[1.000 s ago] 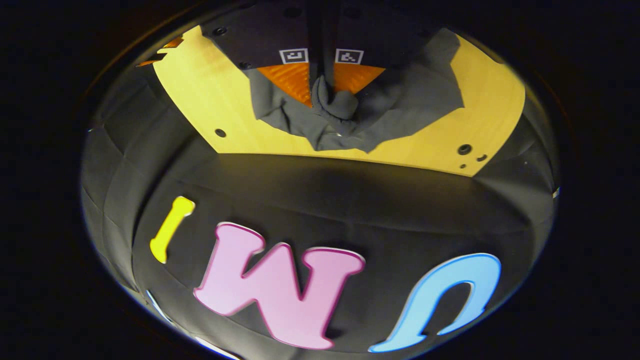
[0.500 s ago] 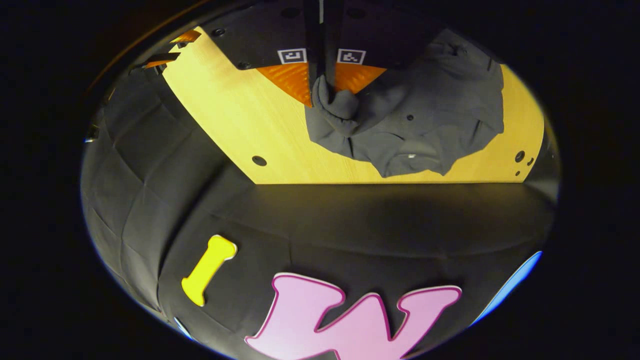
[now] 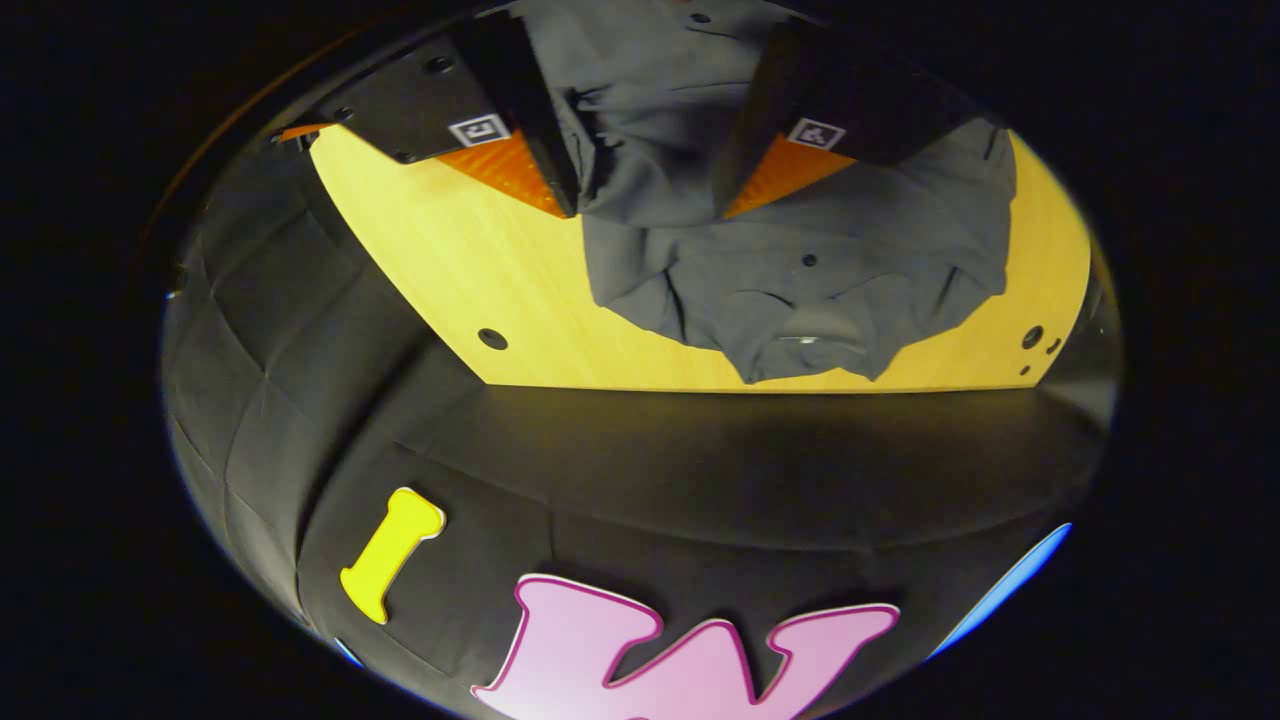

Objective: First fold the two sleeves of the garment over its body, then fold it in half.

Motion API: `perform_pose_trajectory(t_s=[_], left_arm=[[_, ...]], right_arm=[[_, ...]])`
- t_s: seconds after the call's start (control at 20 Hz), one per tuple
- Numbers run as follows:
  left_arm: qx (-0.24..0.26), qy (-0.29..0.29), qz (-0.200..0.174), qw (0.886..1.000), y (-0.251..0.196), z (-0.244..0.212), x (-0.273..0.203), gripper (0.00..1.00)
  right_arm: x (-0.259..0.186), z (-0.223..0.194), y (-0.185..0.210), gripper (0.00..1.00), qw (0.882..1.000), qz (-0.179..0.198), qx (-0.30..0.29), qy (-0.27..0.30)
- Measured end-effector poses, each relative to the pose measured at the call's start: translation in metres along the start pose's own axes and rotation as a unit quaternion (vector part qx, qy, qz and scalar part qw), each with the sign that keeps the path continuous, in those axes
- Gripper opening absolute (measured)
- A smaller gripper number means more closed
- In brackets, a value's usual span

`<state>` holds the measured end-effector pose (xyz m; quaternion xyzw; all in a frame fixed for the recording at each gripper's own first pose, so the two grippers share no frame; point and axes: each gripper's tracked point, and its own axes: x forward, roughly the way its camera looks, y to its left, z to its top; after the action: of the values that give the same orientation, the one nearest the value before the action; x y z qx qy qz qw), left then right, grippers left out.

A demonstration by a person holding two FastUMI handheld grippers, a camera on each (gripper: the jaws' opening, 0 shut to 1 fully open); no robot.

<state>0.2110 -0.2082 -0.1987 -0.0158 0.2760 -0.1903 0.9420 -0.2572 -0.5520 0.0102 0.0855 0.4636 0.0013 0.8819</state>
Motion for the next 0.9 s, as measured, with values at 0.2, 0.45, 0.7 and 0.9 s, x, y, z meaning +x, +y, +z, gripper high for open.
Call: perform_pose_trajectory(t_s=[0.2, 0.45, 0.7, 0.9], left_arm=[[0.011, 0.004, 0.057, 0.998, 0.067, -0.032, -0.055, 0.96], [-0.027, 0.049, 0.126, 0.99, 0.153, -0.109, -0.134, 0.97], [-0.063, 0.111, 0.185, 0.975, 0.214, -0.196, -0.2, 0.96], [-0.084, 0.149, 0.212, 0.962, 0.239, -0.252, -0.237, 0.96]], right_arm=[[0.013, -0.014, 0.02, 1.0, 0.999, 0.024, -0.017, 0.035], [0.025, -0.044, 0.014, 0.99, 0.996, 0.017, -0.041, 0.08], [0.036, -0.075, 0.001, 1.0, 0.993, 0.0, -0.003, 0.119], [0.039, -0.088, 0.001, 0.99, 0.992, -0.014, 0.017, 0.128]])
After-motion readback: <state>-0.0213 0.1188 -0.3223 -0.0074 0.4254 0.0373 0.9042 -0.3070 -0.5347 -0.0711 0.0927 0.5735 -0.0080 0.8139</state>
